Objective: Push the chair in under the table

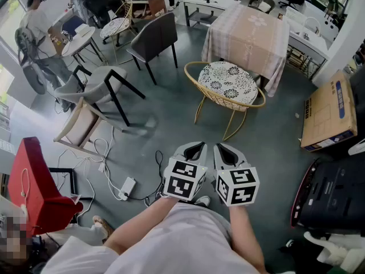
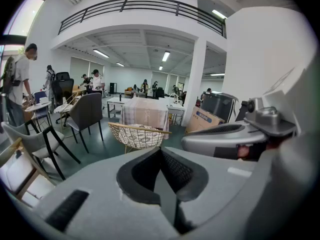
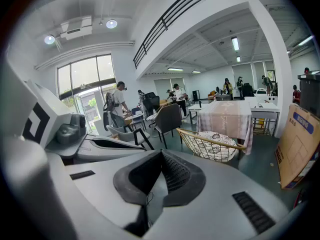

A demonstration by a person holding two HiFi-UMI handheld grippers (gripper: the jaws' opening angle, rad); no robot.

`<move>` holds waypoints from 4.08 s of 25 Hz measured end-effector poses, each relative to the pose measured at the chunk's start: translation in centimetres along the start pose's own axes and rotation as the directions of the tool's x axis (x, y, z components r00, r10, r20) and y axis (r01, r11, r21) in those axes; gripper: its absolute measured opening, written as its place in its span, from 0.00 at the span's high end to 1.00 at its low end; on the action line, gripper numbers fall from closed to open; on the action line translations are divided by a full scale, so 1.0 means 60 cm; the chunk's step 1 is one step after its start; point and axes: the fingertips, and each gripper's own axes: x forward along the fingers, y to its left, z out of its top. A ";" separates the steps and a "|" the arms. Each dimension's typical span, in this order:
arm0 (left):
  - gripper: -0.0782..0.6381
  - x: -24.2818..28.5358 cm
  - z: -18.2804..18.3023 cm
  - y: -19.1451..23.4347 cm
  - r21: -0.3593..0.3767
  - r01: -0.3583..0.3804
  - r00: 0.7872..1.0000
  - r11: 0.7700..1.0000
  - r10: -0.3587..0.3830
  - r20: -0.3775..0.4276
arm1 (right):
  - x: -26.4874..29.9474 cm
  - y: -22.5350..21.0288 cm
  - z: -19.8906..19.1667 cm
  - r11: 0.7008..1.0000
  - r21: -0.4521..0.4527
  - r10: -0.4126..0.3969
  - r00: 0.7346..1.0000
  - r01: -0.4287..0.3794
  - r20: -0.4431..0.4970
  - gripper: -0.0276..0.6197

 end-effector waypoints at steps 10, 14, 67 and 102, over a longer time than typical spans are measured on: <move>0.88 -0.008 0.003 0.002 0.032 -0.006 1.000 0.999 0.006 0.002 | 0.006 0.010 -0.008 0.999 0.040 0.021 1.000 -0.020 -0.019 0.95; 0.88 -0.005 -0.001 0.003 0.030 -0.004 1.000 1.000 0.004 -0.006 | 0.008 0.011 -0.013 0.999 0.041 0.022 0.999 -0.021 -0.026 0.95; 0.88 0.285 0.192 0.247 0.127 0.358 0.933 0.925 -0.347 -0.100 | 0.332 -0.140 0.130 0.926 0.113 -0.343 0.928 0.360 -0.145 0.95; 0.81 0.395 0.124 0.293 0.597 0.520 0.854 0.611 -0.361 -0.375 | 0.405 -0.231 0.072 0.927 -0.292 -0.330 0.878 0.234 -0.346 0.95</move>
